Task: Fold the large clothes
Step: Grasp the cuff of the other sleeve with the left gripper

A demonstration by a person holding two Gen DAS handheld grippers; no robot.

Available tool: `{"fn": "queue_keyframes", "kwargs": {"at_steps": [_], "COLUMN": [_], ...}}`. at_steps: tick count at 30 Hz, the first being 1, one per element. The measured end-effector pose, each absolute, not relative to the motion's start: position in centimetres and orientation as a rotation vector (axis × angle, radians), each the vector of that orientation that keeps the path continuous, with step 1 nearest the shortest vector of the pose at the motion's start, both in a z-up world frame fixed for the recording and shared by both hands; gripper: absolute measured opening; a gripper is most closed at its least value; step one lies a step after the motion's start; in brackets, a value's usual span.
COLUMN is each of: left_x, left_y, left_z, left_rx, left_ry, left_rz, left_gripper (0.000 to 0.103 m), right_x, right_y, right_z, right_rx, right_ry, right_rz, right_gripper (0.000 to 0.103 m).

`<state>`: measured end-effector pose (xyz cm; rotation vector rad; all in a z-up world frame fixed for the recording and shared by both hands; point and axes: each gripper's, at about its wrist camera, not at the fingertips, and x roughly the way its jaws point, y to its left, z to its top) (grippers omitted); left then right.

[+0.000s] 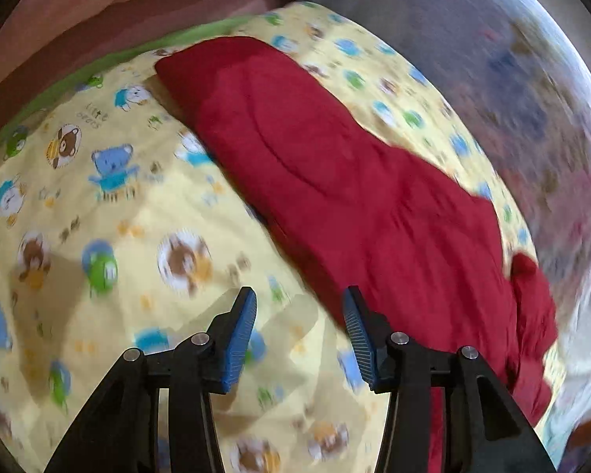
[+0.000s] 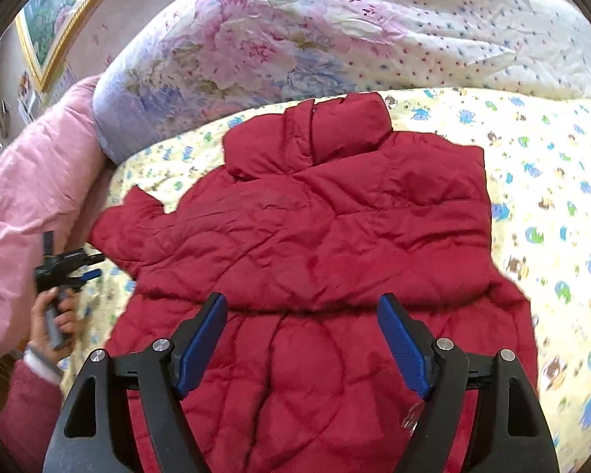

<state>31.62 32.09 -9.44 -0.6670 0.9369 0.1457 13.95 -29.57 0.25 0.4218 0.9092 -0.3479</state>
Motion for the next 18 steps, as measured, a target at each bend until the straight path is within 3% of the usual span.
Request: {"fn": "queue_keyframes", "kwargs": {"at_steps": [4,9,13,14,17,18], "left_x": [33.1,34.4,34.8,35.5,36.5,36.9], "left_y": [34.7,36.9,38.5,38.7,38.4,38.3], "left_z": [-10.5,-11.0,-11.7,-11.6,-12.4,-12.4], "left_rx": [-0.75,-0.799,-0.873,-0.884,-0.882,-0.892], "left_ry": [0.91,0.861,0.814,0.807,0.808,0.803], "left_rz": [0.167,0.169,0.179,0.177,0.151,0.133], "left_gripper": [0.051,0.067,0.066,0.063,0.021,0.018], "right_x": [12.9,11.7,10.9,10.8,10.7,10.7], "right_y": [-28.8,-27.6,-27.0,-27.0,-27.0,-27.0], "right_z": [0.3,0.5,0.7,0.7,0.8,0.9], "right_rx": [0.445,0.437,0.427,0.424,0.414,0.416], "right_ry": [0.919,0.944,0.951,0.951,0.948,0.946], "right_rz": [-0.34,-0.329,-0.325,-0.325,-0.333,-0.334], "right_gripper": [0.08,0.08,0.08,0.08,0.08,0.08]}}
